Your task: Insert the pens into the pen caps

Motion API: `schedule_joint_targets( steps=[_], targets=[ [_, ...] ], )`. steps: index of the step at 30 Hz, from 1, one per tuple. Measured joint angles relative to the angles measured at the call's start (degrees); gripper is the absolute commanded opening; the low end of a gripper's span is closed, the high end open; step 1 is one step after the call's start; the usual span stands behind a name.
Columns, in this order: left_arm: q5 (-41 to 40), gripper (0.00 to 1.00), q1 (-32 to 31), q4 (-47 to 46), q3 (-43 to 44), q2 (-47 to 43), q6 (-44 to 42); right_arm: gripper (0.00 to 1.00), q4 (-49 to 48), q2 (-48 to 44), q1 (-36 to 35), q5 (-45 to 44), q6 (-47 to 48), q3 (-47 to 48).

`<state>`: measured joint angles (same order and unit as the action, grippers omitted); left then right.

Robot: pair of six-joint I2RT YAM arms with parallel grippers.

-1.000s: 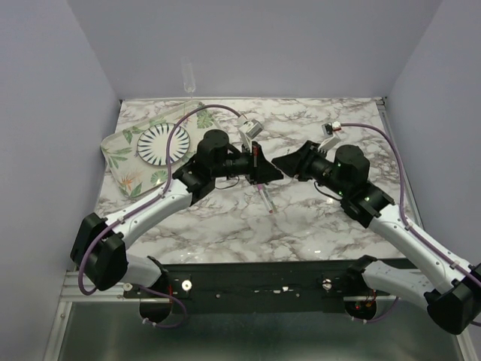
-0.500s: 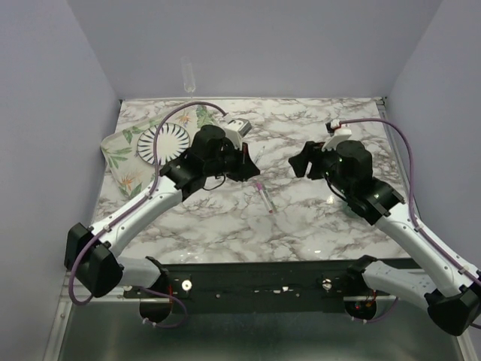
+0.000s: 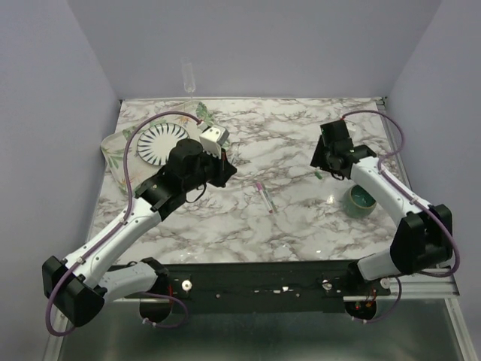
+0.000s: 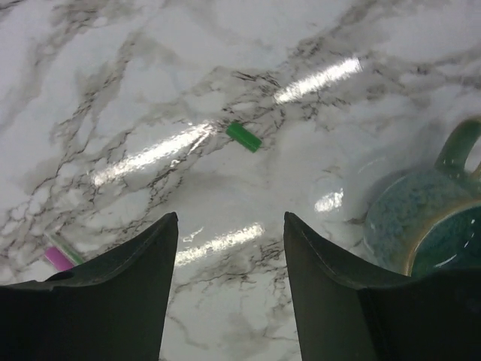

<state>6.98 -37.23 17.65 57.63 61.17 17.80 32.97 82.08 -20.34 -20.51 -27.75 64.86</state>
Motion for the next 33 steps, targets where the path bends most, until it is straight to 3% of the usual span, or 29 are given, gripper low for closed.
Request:
schedule_joint_targets(
  steps=[4, 5, 6, 8, 12, 20, 33],
  targets=[
    [-0.59, 0.00, 0.00, 0.04, -0.50, 0.31, -0.48, 0.61, 6.08, 3.93, 6.99, 3.19, -14.80, 1.64],
    [-0.61, 0.00, 0.00, 0.02, -0.50, 0.33, -0.52, 0.55, 8.52, 5.22, 7.89, 3.19, -17.90, 3.13],
    [-0.61, 0.00, 0.00, 0.02, -0.50, 0.33, -0.57, 0.39, 11.28, 7.10, 8.61, 2.99, -21.97, 5.60],
    [-0.63, 0.00, 0.00, 0.02, -0.50, 0.33, -0.70, 0.29, 15.28, 11.85, 9.20, 2.21, -29.11, 11.52],
    [-0.98, 0.00, 0.00, 0.02, -0.50, 0.35, -0.90, 0.29, 18.12, 17.16, 9.40, 0.70, -35.23, 17.00],
    [-1.73, 0.00, 0.00, 0.02, -0.50, 0.33, -1.20, 0.29, 17.42, 23.50, 9.66, -0.61, -36.04, 15.23],
    [-2.49, 0.00, 0.00, 0.02, -0.52, 0.20, -2.12, 0.24, 6.38, 29.99, 10.97, 4.76, -24.02, 13.27]
  ],
)
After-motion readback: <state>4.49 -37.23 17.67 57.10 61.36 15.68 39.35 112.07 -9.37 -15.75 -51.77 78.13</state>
